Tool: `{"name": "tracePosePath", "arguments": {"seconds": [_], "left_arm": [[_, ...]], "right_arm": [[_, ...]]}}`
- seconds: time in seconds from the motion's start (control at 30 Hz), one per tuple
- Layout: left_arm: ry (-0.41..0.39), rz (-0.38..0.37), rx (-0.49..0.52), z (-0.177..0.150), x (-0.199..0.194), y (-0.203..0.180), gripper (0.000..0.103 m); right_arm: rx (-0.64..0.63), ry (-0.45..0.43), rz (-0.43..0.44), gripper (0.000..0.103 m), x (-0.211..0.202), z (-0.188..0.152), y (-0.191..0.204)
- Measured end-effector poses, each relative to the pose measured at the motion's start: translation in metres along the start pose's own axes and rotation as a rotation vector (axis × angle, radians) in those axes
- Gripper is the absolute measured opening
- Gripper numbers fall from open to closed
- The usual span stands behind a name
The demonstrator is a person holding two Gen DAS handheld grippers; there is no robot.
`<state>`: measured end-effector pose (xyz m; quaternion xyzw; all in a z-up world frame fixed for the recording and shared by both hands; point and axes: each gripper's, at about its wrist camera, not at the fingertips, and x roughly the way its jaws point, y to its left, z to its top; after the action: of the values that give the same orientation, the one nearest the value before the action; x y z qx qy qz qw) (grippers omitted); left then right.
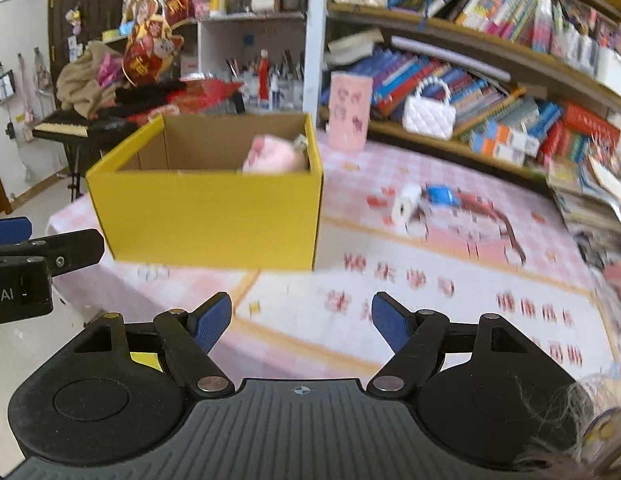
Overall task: Organize objects
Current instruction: 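Move both open tools back toward the white charger and blue packet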
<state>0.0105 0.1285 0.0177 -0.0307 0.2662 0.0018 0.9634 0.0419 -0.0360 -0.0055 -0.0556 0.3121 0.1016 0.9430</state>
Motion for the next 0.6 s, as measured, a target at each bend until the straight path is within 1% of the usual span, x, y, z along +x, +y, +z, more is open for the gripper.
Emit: {"name": "tracePosePath", "arguments": {"seconds": [0.13, 0.3, 0.6], "left_arm": [[0.030, -0.016, 0.022, -0.011, -0.003, -0.003, 0.086], [0.056, -0.060, 0.041, -0.018, -0.003, -0.010, 0.087], [0.082, -0.182, 0.119, -0.023, 0.008, -0.039, 0.087]], "right_arm": [[0.012, 0.041, -0.020, 0.076, -0.005, -0.019, 0.001], [0.051, 0.084, -0.064, 0.076, -0.010, -0.038, -0.003], [0.096, 0.090, -0.164, 0.076, -0.021, -0.049, -0.021]]}}
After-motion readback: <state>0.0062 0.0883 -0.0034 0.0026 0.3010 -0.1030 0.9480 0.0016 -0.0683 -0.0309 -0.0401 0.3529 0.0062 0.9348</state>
